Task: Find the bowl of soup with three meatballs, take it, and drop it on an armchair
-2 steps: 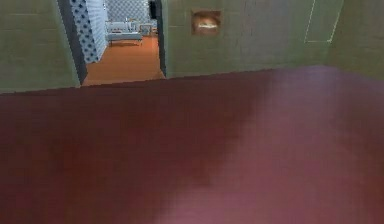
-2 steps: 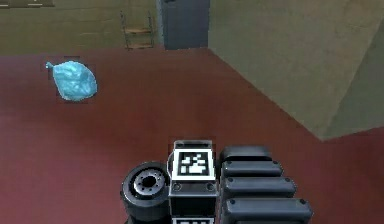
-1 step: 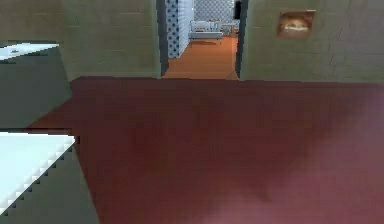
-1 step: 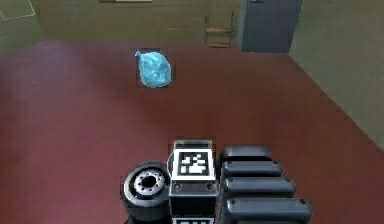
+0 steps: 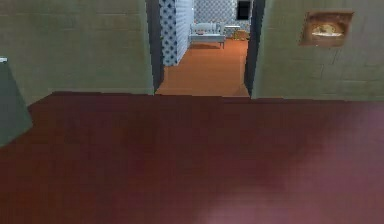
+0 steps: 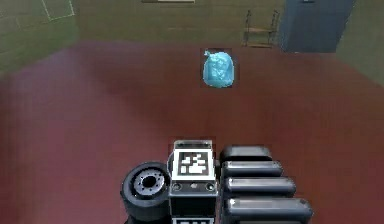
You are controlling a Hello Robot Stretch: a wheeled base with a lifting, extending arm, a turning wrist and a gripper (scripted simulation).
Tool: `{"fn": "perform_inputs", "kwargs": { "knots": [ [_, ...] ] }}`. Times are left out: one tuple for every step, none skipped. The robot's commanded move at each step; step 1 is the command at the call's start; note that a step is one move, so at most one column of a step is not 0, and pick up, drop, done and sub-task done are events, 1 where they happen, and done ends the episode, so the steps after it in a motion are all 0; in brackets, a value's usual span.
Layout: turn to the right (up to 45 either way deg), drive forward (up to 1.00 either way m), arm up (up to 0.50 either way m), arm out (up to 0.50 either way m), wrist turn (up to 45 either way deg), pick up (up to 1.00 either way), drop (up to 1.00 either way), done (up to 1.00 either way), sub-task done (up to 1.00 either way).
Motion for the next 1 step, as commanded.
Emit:
{"fn": "perform_inputs", "kwargs": {
  "knots": [
    [0.0, 1.00, 0.00, 0.00, 0.0, 0.00, 0.00, 0.00, 0.00]
  ]
}}
